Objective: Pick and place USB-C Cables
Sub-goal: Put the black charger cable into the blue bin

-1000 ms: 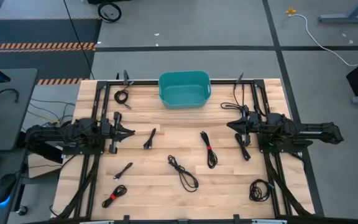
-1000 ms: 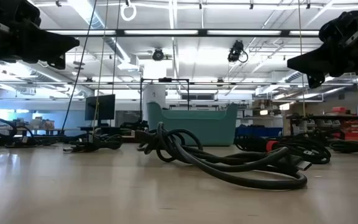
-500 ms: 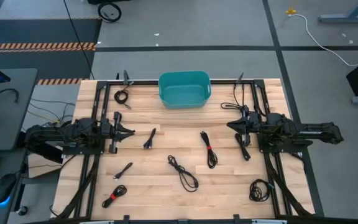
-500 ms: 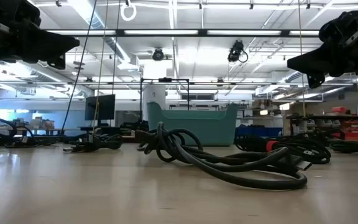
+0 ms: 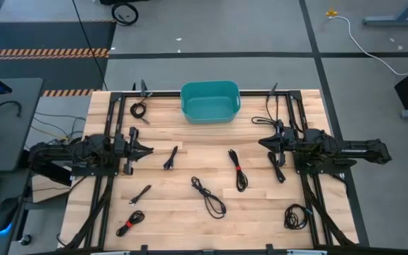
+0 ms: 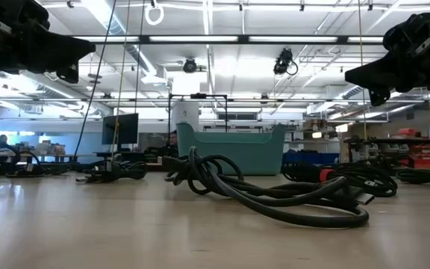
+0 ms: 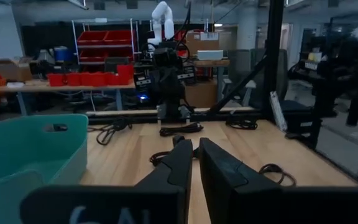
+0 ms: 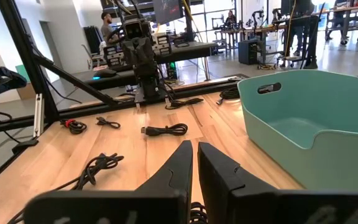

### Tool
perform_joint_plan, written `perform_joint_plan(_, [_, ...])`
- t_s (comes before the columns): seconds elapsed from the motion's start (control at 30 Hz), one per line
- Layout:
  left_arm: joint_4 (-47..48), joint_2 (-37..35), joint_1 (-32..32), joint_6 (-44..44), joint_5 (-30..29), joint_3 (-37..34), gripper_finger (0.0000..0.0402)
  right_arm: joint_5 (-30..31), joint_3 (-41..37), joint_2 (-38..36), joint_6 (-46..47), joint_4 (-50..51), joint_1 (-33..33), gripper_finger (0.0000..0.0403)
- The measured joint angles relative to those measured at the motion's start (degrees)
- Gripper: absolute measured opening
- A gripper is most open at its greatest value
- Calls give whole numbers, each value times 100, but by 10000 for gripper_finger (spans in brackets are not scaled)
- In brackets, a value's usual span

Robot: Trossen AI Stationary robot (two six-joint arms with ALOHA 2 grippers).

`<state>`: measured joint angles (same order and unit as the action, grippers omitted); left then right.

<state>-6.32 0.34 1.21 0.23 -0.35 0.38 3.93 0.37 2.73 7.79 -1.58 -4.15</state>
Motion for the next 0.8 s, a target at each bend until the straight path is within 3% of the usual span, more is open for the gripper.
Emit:
perform_joint_plan(0.2, [-280,2,-17,164,-137,0,25,-1,0,-1,0,0,-1,30])
perform_joint_plan(0.33, [-746,17,-2,-1073,83,0,24,1,0,0,0,0,-1,30])
perform_joint_plan(0.43, [-1520,286,65,-1295,252,-1,22,-1,1,1,0,0,1,30])
perform_joint_plan(0.53, [-1617,916,251,-1353,-509,65,13,-1,1,1,0,0,0,30])
perform_joint_plan(0.8, [981,3708,1042,-2243,-2558,1638,20,-1,1,1,0,0,1,30])
